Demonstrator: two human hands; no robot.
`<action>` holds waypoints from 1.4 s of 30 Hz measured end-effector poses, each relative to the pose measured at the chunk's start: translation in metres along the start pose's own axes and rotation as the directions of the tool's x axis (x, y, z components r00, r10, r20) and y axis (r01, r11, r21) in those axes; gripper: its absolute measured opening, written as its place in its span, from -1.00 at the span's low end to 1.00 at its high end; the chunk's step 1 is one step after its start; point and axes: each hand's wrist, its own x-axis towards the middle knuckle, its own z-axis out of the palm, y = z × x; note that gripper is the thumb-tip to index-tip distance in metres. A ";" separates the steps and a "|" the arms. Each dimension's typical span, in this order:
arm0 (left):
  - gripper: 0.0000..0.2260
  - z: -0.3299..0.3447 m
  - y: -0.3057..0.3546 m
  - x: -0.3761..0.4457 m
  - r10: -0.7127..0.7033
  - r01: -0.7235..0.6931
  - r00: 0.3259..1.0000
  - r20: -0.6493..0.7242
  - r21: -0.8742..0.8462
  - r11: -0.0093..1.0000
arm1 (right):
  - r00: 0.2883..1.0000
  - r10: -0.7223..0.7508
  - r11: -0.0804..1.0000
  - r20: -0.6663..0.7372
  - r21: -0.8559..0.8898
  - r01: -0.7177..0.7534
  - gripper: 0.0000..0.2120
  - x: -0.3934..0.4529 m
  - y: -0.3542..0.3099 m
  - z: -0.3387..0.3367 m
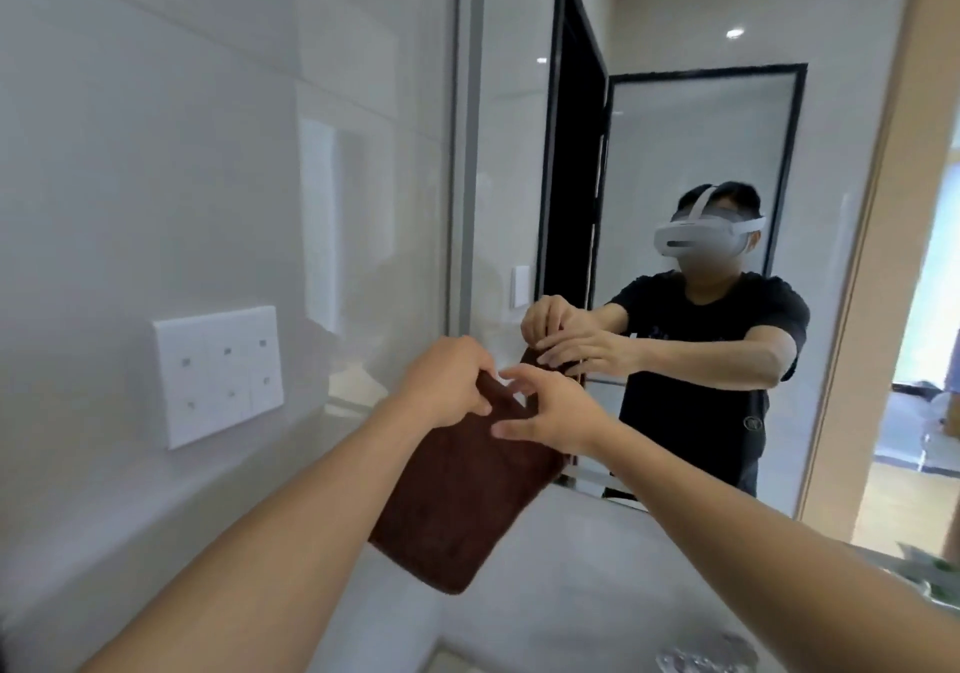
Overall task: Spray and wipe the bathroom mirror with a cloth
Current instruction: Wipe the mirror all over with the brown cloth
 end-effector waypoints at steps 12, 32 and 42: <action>-0.63 -0.036 0.058 -0.021 0.041 -0.106 0.992 -0.116 -0.635 0.765 | 0.987 0.095 0.992 -0.131 0.101 -0.082 -0.81 -0.061 -0.039 -0.119; -0.76 -0.064 0.098 -0.134 0.086 -0.052 0.996 -0.002 -0.811 0.582 | 0.922 0.297 0.935 -0.250 0.270 -0.228 -0.68 -0.247 -0.052 -0.156; -0.81 0.002 0.036 -0.245 0.125 0.056 0.980 0.154 -0.819 0.571 | 0.813 0.558 0.800 -0.166 0.367 -0.474 -0.82 -0.336 -0.099 -0.024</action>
